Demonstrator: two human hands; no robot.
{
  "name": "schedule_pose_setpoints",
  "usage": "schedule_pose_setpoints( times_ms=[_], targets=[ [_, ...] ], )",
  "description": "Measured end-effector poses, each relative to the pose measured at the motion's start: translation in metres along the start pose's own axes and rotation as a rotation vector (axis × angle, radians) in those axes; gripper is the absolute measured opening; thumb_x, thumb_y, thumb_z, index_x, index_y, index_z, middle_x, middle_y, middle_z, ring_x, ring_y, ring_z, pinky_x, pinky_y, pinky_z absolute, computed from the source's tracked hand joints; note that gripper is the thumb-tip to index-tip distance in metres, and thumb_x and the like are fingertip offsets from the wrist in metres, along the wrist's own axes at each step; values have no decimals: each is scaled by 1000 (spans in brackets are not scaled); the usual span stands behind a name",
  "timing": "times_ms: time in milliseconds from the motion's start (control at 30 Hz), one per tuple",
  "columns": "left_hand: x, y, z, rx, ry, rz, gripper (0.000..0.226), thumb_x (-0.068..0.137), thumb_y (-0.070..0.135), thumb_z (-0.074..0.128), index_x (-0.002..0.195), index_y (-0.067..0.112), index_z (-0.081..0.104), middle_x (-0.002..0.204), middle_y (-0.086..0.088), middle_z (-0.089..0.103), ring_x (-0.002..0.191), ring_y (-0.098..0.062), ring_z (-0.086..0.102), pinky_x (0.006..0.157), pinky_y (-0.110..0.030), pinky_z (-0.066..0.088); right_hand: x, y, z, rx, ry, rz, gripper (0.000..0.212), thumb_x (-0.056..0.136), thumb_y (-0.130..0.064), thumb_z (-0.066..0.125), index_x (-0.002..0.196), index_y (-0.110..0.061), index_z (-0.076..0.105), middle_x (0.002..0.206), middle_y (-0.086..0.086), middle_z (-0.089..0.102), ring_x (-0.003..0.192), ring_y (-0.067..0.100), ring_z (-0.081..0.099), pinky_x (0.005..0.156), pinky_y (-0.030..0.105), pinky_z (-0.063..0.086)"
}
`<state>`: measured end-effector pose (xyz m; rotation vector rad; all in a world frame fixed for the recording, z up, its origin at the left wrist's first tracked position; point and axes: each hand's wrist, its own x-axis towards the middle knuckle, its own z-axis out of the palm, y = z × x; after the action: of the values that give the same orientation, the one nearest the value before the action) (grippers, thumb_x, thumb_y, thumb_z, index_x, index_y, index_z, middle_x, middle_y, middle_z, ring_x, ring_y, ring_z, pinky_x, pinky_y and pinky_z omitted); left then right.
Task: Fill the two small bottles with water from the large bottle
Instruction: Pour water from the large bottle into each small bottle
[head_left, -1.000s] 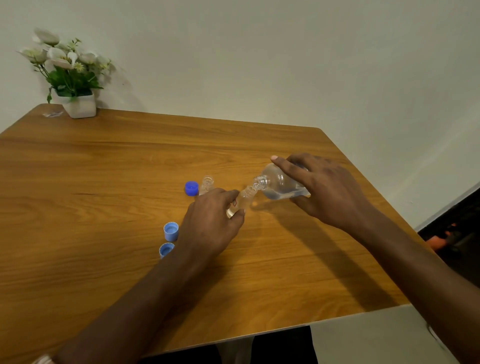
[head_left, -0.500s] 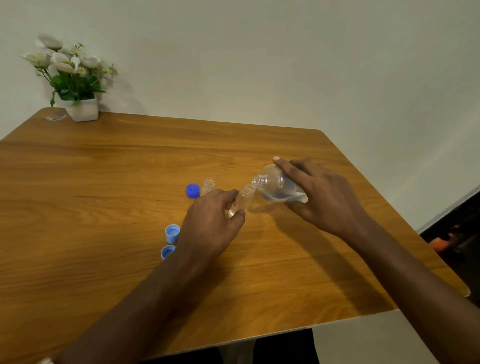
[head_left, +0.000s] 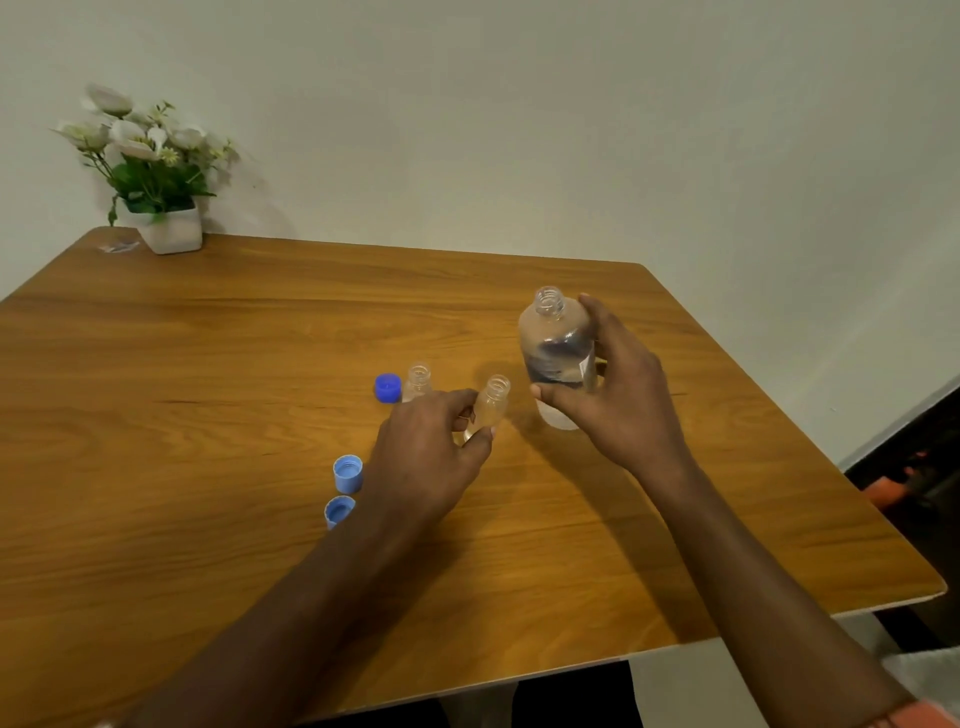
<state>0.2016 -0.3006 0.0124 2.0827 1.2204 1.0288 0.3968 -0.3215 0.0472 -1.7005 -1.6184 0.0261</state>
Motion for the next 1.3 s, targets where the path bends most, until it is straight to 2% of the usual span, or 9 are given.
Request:
schedule_pose_setpoints(
  times_ms=[133,267,533,633,733,867,1100,1200,1300],
  targets=[
    [0,-3,1,3,-35,-28,19,81,29,67,98,22,69,89,9,71,89,-2,65,80,-37,55,2,-5,10,130,73,79,95,66,-37,87,145,-27,35,139,-5,53,124,13,51,94,40,54],
    [0,-4,2,-7,-49,-48,27,80,30,69,105,22,70,94,9,73,91,0,65,82,-34,55,0,-9,18,249,114,140,100,65,-32,89,145,-32,30,136,-5,54,118,12,55,87,26,54],
    [-2,-5,3,-51,-79,-86,27,78,30,70,102,19,70,90,9,73,86,-1,67,78,-36,57,-2,-6,32,301,143,191,110,63,-34,90,148,-37,19,124,-8,54,113,10,56,83,27,54],
    [-3,-4,3,-50,-82,-78,29,78,28,71,105,15,70,92,6,73,87,-2,67,79,-37,57,-4,-5,34,319,149,199,108,65,-33,89,148,-36,20,130,-6,54,114,9,56,83,24,54],
    [-5,-1,1,-51,-64,-73,24,78,23,72,101,16,70,88,7,73,84,-2,66,79,-37,57,-7,-5,35,324,147,208,105,67,-32,87,148,-35,20,141,-1,50,121,13,54,90,33,55],
    [-7,0,-2,-61,-71,-76,30,77,22,74,106,16,70,91,6,73,86,-4,67,81,-36,57,-10,-5,38,324,127,220,107,68,-33,87,149,-36,17,148,-2,42,130,18,46,97,44,52],
    [-8,2,-4,-55,-86,-114,54,77,16,76,127,8,57,110,-5,71,98,-10,67,89,-35,55,-20,-5,39,373,47,299,120,67,-22,88,152,-36,5,146,0,46,125,12,50,94,29,49],
    [-13,5,-6,-46,-59,-133,56,78,10,74,131,6,54,117,-8,69,104,-12,66,93,-30,52,-26,-2,41,404,10,356,126,66,-25,89,153,-36,-1,147,0,44,123,12,50,93,29,47],
    [-25,2,-11,-40,-28,-123,52,80,8,72,129,7,55,117,-7,68,104,-12,65,83,-8,46,-35,-1,42,413,-6,401,128,65,-24,89,152,-36,-4,145,4,46,128,18,50,99,35,47]
  ],
)
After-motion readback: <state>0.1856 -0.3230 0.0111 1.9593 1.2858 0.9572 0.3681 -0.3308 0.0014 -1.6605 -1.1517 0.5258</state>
